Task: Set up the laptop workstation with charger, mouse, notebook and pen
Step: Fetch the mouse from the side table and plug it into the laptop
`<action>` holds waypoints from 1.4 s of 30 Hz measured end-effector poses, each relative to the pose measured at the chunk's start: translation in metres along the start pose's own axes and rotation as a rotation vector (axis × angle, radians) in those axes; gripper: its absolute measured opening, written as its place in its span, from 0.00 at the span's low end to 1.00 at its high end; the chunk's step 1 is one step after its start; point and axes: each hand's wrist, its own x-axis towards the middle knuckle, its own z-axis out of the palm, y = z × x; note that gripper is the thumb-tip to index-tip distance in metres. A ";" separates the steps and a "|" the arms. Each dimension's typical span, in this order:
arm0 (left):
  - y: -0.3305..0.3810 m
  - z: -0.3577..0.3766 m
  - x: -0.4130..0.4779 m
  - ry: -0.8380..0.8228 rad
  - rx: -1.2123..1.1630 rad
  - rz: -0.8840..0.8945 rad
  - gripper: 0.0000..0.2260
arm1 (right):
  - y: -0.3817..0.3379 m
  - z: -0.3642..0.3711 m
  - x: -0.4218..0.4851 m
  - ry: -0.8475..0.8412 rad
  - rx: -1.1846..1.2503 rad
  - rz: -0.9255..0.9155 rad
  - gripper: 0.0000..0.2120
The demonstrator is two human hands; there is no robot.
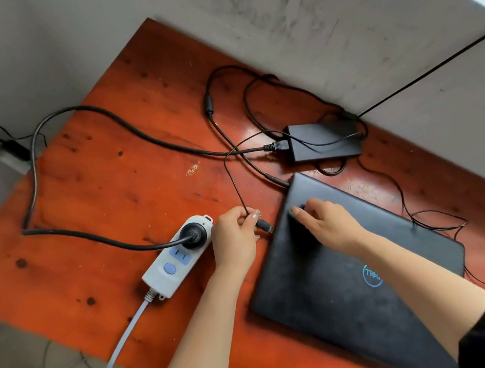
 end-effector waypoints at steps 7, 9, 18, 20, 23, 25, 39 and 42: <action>0.000 0.002 0.003 -0.005 -0.011 -0.037 0.05 | 0.003 -0.004 0.000 -0.094 -0.055 -0.037 0.15; 0.001 0.002 0.006 0.009 0.003 -0.054 0.04 | 0.003 -0.004 0.000 -0.114 -0.065 -0.047 0.14; 0.010 -0.002 0.010 0.026 0.050 -0.113 0.05 | 0.000 -0.006 -0.001 -0.174 -0.074 -0.016 0.14; 0.010 -0.004 0.008 0.027 0.111 -0.099 0.05 | 0.000 -0.007 -0.002 -0.186 -0.064 -0.011 0.14; 0.010 -0.003 0.005 0.039 0.162 -0.094 0.06 | -0.001 -0.008 -0.003 -0.205 -0.044 -0.011 0.15; 0.010 -0.001 0.003 0.040 0.166 -0.106 0.06 | -0.002 -0.008 -0.004 -0.210 -0.037 -0.015 0.14; 0.005 0.001 -0.007 0.073 0.188 -0.126 0.08 | -0.001 -0.004 -0.001 -0.191 -0.051 -0.012 0.14; 0.007 0.002 -0.007 0.074 0.206 -0.124 0.09 | -0.002 0.000 -0.001 -0.104 -0.047 0.006 0.14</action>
